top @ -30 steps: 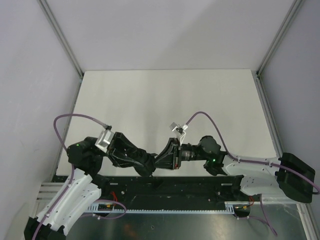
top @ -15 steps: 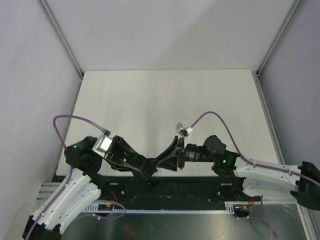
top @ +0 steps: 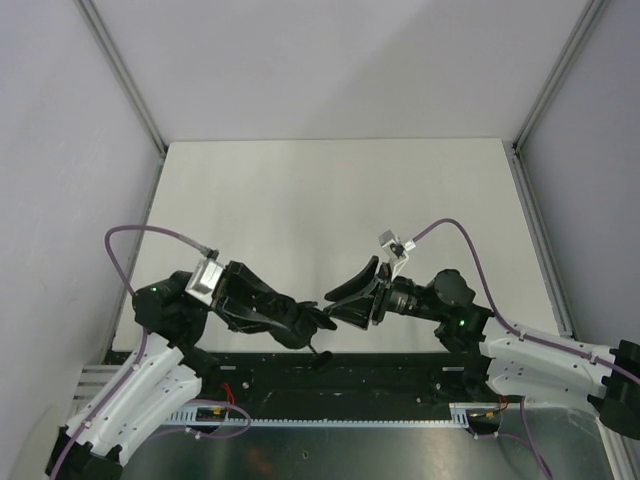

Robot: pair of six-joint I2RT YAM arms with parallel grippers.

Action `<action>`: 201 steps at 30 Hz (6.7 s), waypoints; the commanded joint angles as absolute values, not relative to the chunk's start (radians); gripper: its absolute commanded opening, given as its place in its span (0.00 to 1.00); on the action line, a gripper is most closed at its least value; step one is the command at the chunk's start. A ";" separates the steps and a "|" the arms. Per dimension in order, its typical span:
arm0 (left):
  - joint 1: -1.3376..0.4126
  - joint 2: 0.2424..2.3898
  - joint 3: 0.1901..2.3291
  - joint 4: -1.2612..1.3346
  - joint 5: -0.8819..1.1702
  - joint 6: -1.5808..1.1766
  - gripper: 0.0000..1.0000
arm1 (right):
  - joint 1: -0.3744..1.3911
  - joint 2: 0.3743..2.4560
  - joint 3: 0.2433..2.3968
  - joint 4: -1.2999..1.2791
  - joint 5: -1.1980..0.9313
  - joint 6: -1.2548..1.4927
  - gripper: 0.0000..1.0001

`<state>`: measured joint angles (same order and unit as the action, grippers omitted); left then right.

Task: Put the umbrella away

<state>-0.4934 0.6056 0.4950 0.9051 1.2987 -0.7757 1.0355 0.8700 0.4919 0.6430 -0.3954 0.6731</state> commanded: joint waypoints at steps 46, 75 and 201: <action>-0.456 0.943 0.638 -0.259 0.224 -1.304 0.00 | 1.307 1.665 1.143 -0.193 0.634 -0.075 0.73; -0.376 0.762 0.716 -0.262 0.236 -0.880 0.97 | 0.987 1.425 1.036 -0.147 -0.132 0.034 0.00; -0.656 0.606 0.359 0.572 0.317 -0.477 0.00 | 0.780 1.071 0.762 0.996 -1.080 1.191 0.00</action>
<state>-0.6724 0.6109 0.4175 0.5018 0.4152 -0.5133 0.7559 1.0985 0.7136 0.7151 -0.9546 1.0725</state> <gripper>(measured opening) 0.006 0.385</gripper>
